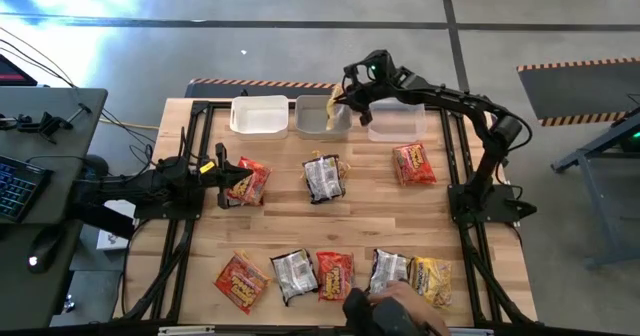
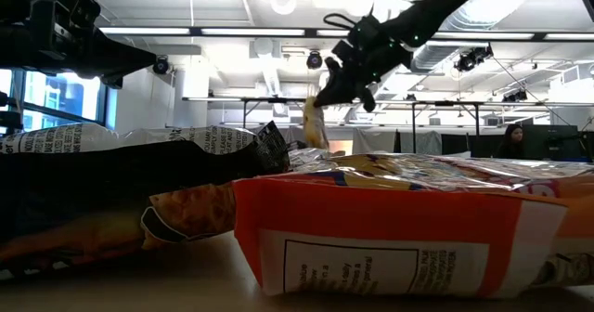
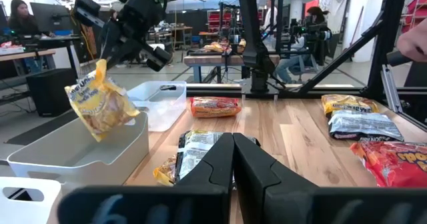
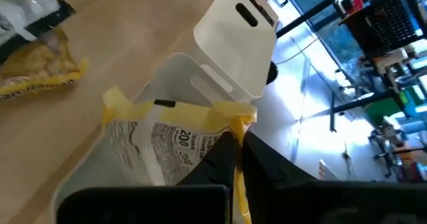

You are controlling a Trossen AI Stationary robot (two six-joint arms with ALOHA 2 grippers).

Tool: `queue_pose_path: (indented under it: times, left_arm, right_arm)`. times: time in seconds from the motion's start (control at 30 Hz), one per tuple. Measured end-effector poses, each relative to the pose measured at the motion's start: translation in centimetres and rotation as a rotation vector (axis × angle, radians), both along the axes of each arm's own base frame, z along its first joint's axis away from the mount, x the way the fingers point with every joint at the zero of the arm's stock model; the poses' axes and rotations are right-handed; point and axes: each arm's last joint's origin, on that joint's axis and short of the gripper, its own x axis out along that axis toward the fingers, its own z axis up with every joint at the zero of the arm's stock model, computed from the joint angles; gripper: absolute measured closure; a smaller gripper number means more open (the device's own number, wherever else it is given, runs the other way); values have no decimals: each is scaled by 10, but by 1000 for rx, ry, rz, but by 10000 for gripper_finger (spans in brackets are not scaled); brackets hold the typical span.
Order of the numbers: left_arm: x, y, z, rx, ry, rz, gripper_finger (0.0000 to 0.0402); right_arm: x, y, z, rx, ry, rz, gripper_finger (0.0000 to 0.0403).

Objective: Sort Maruchan noodles
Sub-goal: Put the yellow noodle pack into the transparent bin

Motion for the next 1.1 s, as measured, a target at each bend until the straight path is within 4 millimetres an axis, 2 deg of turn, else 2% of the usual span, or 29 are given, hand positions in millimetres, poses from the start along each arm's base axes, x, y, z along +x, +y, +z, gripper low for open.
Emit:
queue_pose_path:
  times: [0.3,0.57,0.93,1.1]
  left_arm:
    - [0,0,0,0,0,0,398]
    - [0,0,0,0,-1,-1,398]
    - [0,0,0,0,-1,0,398]
    - [0,0,0,0,0,0,398]
  right_arm:
    - [8,7,-8,-50,66,-49,403]
    - [24,15,-13,-269,128,-77,403]
    - [24,28,-24,-97,215,-117,403]
    - [28,38,-27,-115,280,-145,403]
